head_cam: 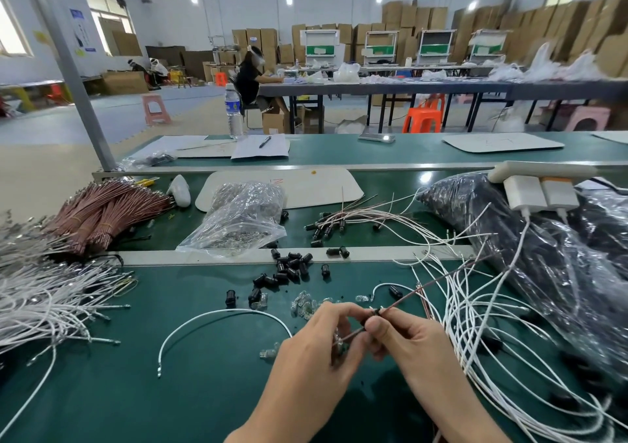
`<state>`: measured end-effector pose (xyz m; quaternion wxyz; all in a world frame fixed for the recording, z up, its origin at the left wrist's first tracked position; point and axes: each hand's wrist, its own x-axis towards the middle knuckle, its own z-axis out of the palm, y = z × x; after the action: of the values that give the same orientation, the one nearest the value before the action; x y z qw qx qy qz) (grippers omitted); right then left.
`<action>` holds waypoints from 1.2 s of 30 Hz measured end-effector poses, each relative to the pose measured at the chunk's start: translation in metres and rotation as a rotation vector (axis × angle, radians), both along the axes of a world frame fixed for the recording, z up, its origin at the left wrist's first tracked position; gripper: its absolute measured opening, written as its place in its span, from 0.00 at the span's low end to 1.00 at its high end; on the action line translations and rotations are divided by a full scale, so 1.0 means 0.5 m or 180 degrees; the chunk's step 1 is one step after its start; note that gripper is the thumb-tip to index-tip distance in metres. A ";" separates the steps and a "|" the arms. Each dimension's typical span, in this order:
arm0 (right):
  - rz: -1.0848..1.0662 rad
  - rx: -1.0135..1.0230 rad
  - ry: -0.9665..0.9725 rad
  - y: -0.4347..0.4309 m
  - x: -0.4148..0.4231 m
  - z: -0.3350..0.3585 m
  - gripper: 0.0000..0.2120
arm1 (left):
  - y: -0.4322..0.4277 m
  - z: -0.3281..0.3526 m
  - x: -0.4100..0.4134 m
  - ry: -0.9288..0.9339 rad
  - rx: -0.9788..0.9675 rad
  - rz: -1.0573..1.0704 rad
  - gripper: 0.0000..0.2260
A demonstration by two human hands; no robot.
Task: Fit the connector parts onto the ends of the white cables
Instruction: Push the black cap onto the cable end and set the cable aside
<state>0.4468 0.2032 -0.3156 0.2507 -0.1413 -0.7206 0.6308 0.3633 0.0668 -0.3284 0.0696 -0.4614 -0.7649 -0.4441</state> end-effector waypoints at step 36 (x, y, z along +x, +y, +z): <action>0.0357 -0.0513 -0.0394 0.033 0.013 -0.002 0.07 | -0.027 0.004 -0.034 -0.0234 -0.0028 -0.0136 0.12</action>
<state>0.4530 0.2197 -0.3165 0.1579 -0.1593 -0.6884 0.6898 0.3461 0.0535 -0.3263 0.0299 -0.4613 -0.7588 -0.4588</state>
